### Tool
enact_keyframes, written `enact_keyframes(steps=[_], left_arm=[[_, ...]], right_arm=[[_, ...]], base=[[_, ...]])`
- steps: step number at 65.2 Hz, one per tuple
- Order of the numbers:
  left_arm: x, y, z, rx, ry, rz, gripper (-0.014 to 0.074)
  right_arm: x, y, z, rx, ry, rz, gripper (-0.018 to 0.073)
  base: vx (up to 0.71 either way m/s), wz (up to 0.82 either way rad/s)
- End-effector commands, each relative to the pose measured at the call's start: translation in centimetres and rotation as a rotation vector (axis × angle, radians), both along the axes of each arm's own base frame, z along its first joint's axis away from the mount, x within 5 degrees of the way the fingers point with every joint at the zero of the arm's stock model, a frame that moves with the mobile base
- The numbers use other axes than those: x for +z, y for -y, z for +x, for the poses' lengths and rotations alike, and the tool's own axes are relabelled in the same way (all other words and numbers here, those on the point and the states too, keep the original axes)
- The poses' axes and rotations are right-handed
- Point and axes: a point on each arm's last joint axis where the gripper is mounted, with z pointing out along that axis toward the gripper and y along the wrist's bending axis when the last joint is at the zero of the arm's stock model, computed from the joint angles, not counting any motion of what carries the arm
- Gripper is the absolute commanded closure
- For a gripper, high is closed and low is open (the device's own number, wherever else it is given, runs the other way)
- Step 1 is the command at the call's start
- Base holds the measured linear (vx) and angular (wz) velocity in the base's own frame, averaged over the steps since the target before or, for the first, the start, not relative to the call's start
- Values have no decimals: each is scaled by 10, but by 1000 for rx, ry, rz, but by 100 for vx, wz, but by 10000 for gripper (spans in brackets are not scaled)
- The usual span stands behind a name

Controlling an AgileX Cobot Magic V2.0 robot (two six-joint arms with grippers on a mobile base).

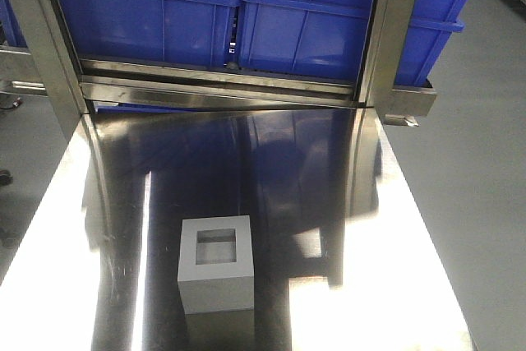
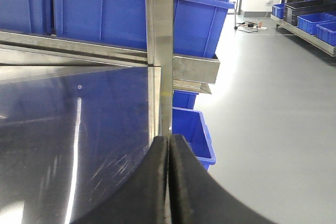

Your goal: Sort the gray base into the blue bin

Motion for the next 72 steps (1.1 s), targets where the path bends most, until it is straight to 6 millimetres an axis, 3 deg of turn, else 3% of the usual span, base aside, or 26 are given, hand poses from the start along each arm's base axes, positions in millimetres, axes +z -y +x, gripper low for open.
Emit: enact_keyframes(steps=[1, 72], left_arm=[[-2, 0, 0, -3, 59, -11, 602], [-2, 0, 0, -3, 59, -11, 602]], right_arm=[[2, 0, 0, 0, 72, -11, 568], [2, 0, 0, 0, 72, -11, 568]], base=[[0, 0], [0, 0]])
